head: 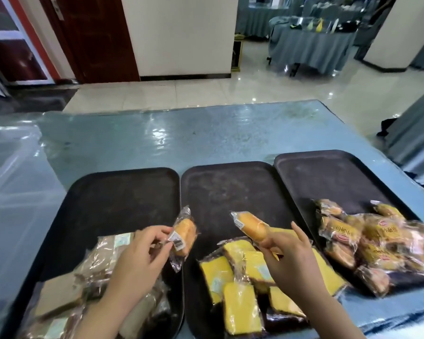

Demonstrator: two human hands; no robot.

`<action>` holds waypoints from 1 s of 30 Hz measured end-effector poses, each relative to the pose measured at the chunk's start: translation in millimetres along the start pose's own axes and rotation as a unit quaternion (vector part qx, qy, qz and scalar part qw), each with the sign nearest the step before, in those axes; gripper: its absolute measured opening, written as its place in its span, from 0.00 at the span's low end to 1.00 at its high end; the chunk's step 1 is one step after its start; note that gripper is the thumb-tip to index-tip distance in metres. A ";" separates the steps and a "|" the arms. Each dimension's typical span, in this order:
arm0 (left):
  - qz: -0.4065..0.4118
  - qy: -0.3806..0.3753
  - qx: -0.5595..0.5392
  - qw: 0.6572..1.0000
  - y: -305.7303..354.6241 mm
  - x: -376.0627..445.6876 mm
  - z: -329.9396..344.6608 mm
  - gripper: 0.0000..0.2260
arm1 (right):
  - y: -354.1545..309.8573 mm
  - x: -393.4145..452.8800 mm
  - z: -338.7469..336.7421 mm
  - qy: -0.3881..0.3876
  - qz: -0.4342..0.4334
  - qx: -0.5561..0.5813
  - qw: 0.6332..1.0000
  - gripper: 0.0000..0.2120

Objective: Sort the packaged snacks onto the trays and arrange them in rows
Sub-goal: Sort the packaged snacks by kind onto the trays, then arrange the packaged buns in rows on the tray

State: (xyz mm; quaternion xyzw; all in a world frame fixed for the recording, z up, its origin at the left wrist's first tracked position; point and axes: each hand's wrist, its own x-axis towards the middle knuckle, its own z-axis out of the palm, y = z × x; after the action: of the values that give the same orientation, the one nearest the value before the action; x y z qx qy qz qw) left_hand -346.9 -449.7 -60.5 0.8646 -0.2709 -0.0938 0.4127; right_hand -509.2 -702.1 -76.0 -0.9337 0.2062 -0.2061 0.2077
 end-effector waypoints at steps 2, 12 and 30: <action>0.001 -0.016 -0.009 1.000 7.8 5.2 18.0 0.09 | 13.9 -7.3 1.9 0.007 0.029 0.010 1.000 0.13; -0.008 -0.076 -0.057 0.995 71.8 31.1 112.2 0.12 | 125.7 -10.5 -32.4 0.012 0.019 0.037 0.999 0.07; 0.176 0.020 0.120 0.977 257.6 63.5 385.5 0.07 | 385.7 34.4 -190.5 -0.007 -0.076 -0.011 0.997 0.09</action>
State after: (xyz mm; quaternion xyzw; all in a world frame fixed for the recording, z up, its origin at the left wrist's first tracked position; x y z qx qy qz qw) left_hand -543.3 -871.9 -107.0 0.8481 -0.4203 0.0305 0.3213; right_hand -685.8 -1095.7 -90.2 -0.9502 0.1358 -0.2126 0.1827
